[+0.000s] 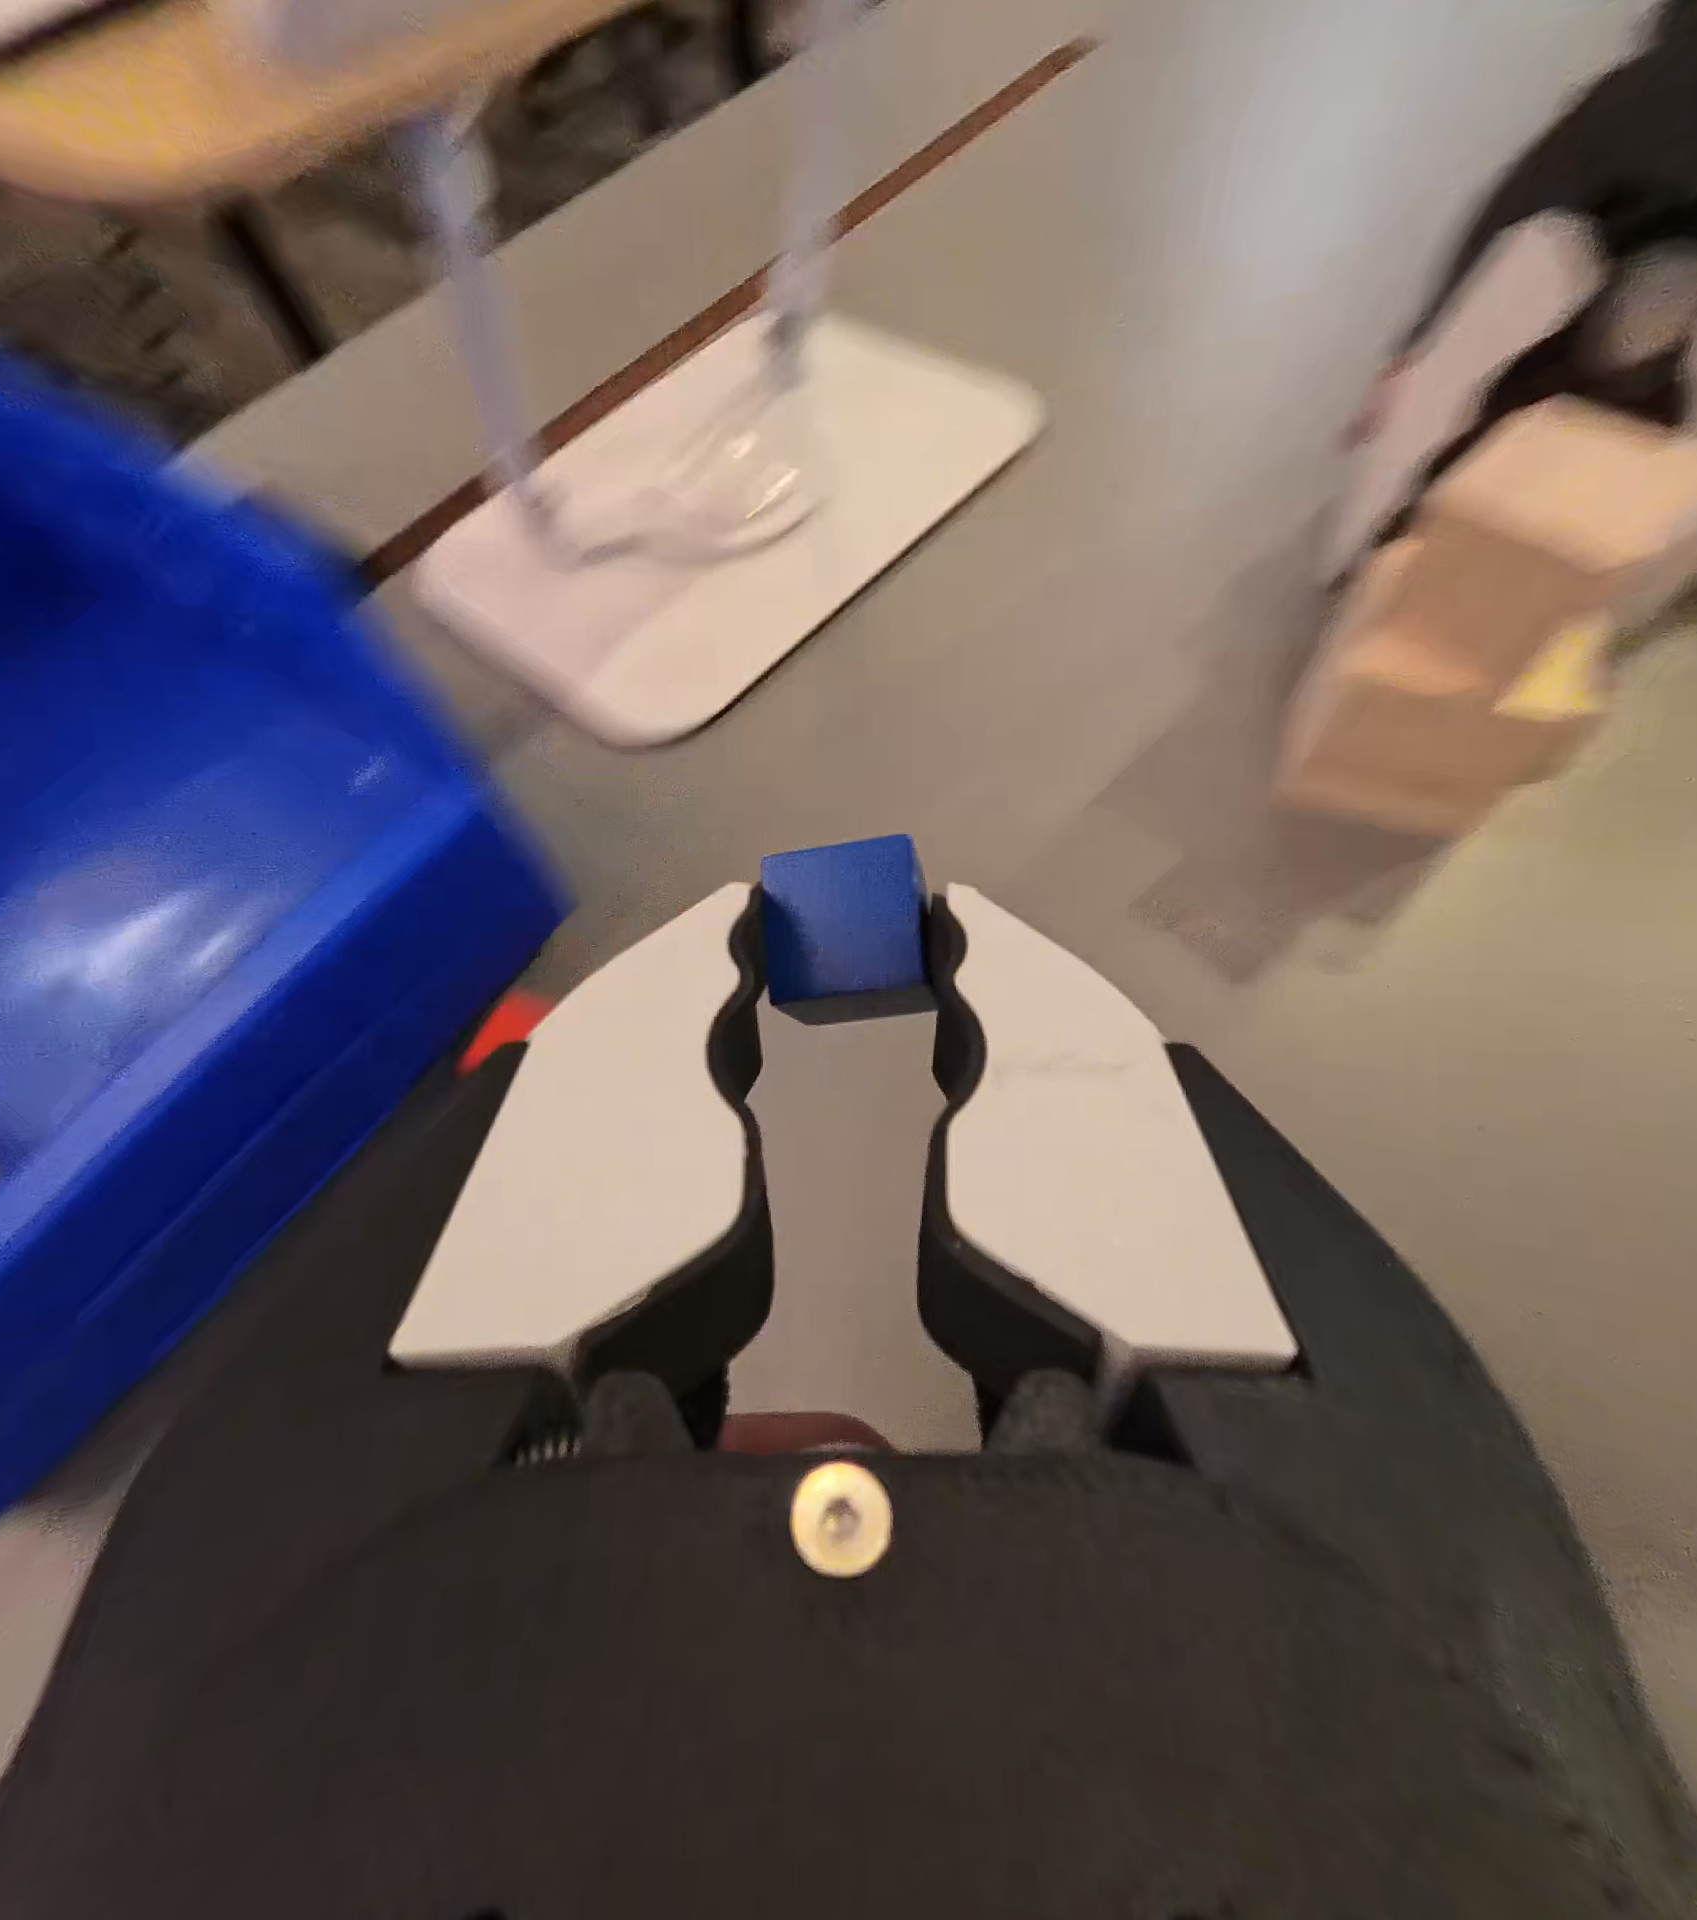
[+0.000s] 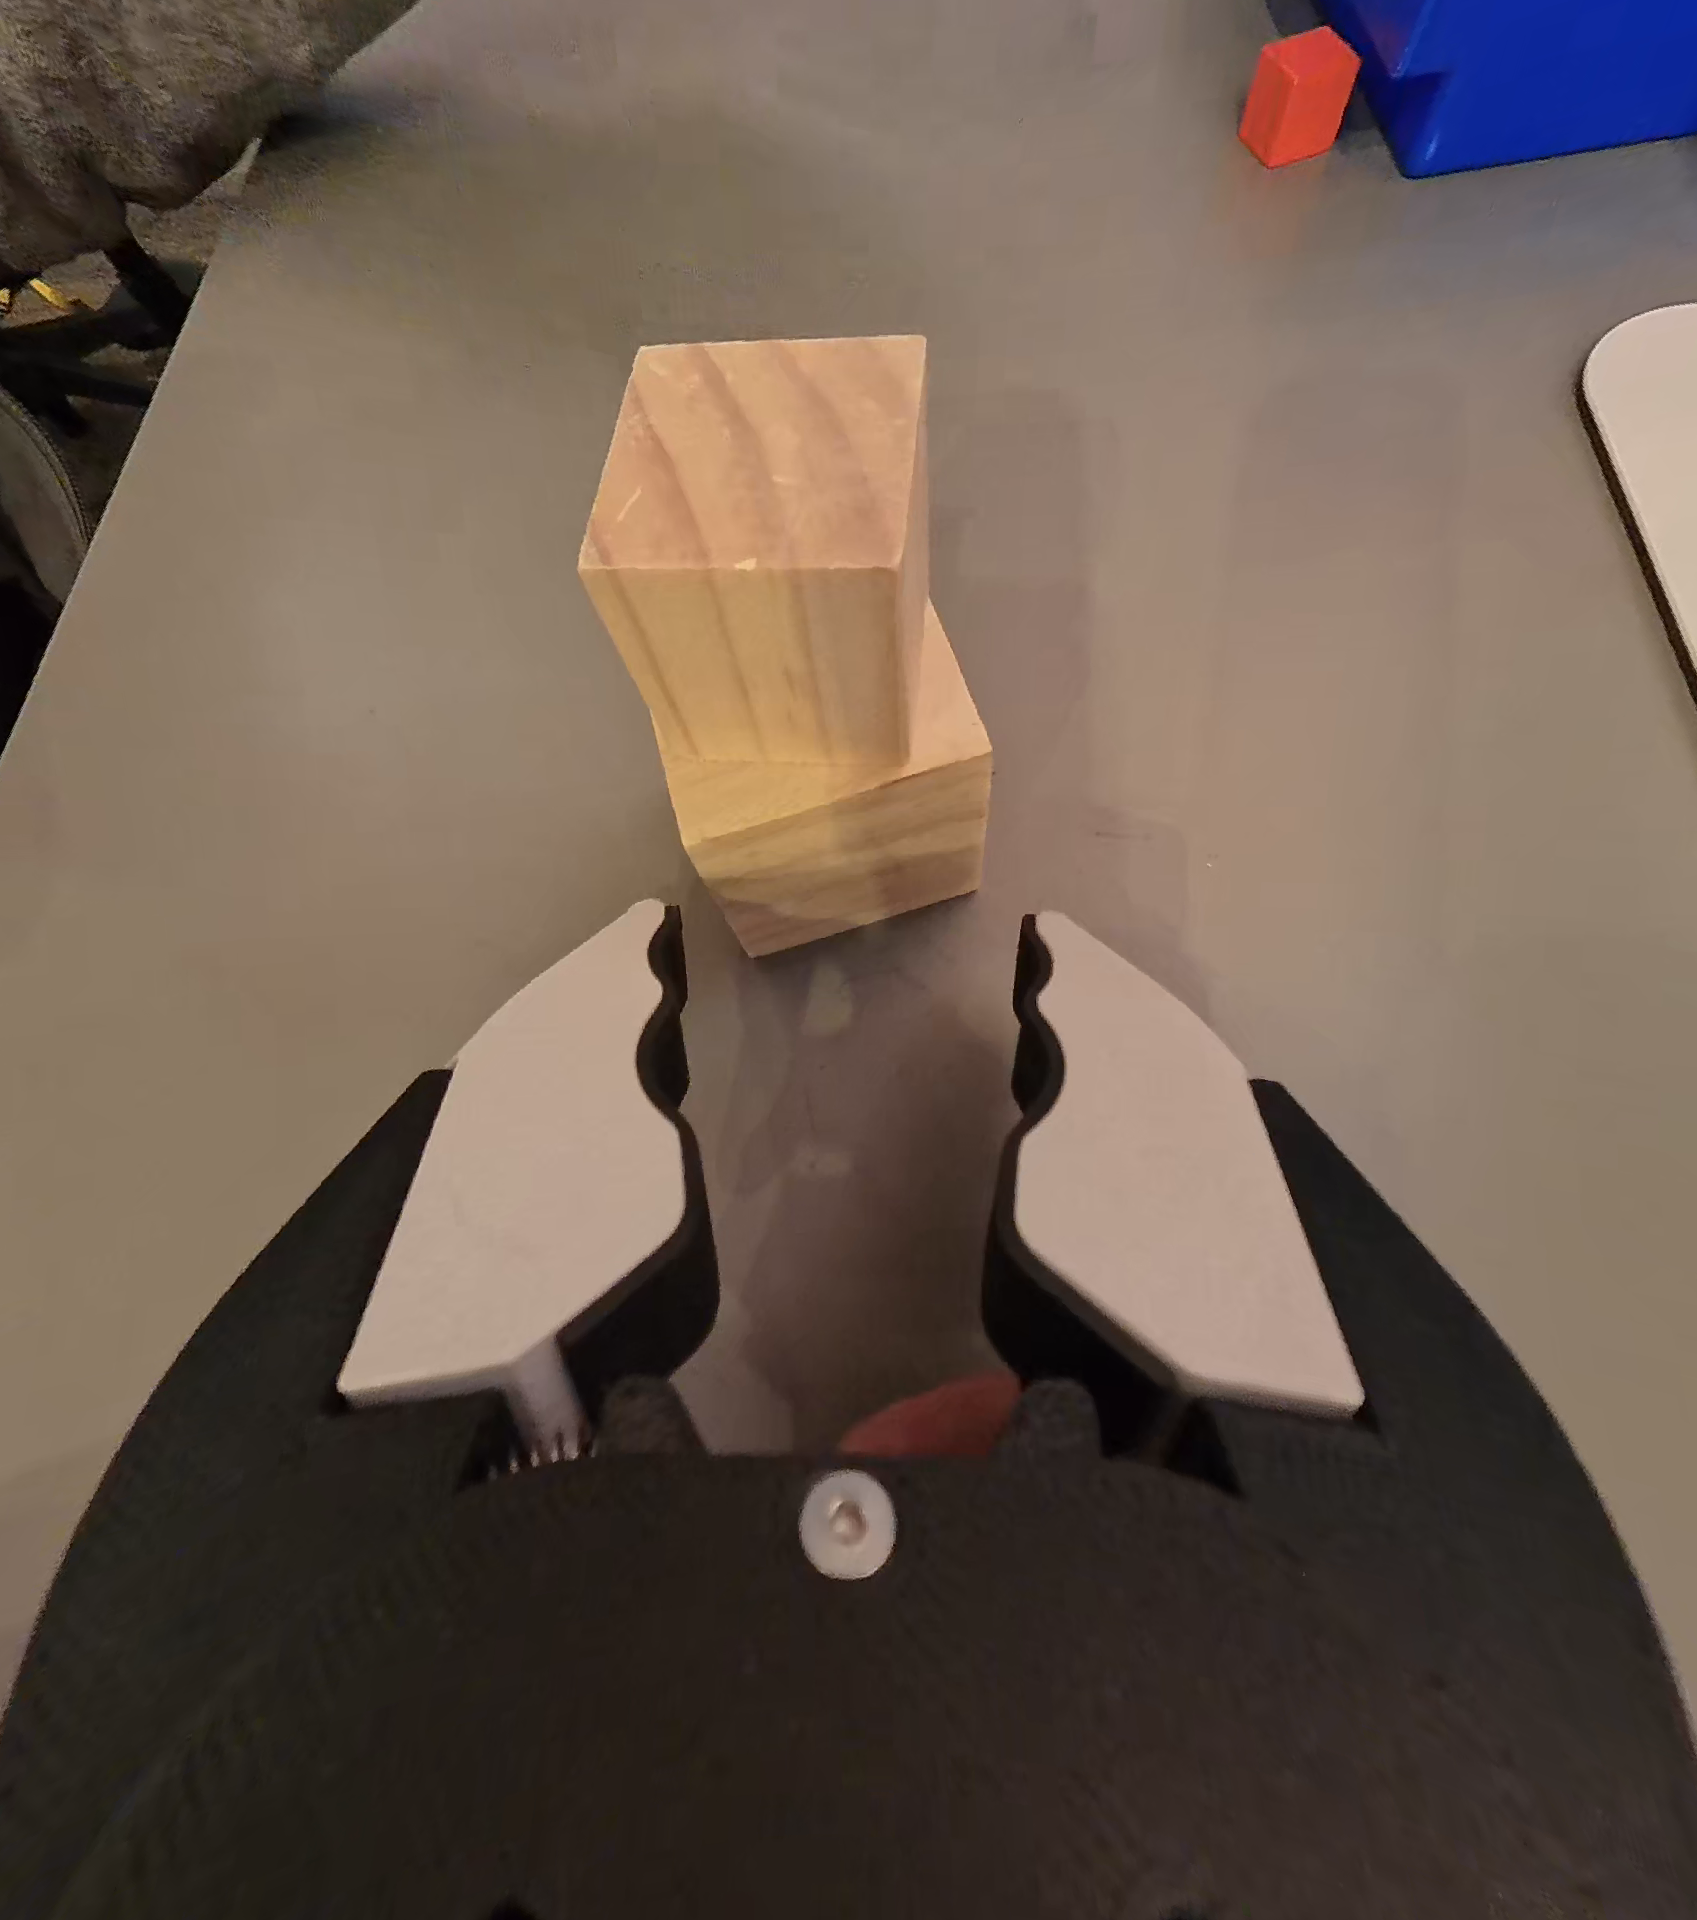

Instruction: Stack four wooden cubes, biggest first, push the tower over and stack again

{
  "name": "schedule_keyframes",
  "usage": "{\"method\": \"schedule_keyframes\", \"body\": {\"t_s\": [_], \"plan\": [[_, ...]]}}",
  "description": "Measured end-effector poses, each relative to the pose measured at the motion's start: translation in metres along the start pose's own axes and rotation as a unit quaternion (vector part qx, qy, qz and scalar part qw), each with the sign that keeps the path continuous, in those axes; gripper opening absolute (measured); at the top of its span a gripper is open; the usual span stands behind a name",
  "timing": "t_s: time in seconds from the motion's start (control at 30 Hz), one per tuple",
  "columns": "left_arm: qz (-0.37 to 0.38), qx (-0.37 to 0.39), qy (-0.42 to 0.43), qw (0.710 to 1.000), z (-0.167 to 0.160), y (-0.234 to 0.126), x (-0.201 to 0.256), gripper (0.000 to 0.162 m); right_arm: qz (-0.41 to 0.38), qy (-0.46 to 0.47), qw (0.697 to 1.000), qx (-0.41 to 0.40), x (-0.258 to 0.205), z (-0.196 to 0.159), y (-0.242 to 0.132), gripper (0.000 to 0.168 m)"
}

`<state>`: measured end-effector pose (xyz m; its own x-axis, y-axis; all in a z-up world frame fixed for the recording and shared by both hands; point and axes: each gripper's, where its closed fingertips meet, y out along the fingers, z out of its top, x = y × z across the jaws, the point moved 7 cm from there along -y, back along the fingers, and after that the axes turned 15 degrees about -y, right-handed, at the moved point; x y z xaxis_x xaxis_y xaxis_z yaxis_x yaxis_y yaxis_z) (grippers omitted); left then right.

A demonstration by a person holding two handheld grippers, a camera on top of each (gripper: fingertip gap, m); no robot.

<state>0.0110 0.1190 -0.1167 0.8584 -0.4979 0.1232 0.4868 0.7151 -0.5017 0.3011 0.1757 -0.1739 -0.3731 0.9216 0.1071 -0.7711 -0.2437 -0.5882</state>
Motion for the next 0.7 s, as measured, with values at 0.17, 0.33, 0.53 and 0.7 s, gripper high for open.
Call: {"method": "schedule_keyframes", "body": {"t_s": [0.17,0.33,0.53,0.7], "plan": [[-0.109,0.002,0.09,0.99,0.04,0.03,0.104,0.029,0.0,-0.002,1.0,-0.003,0.0,0.0,0.0,0.061],[-0.141,-0.036,0.118,0.982,0.047,0.063,0.141,0.029,0.001,-0.004,1.0,-0.005,-0.001,0.0,0.001,0.061],[-0.161,-0.06,0.101,0.98,0.043,0.075,0.141,0.029,0.004,-0.009,1.0,-0.012,-0.002,0.0,0.002,0.061],[-0.163,-0.045,0.095,0.981,0.041,0.068,0.138,0.071,0.003,-0.008,1.0,-0.009,-0.002,0.0,0.002,0.062]]}}
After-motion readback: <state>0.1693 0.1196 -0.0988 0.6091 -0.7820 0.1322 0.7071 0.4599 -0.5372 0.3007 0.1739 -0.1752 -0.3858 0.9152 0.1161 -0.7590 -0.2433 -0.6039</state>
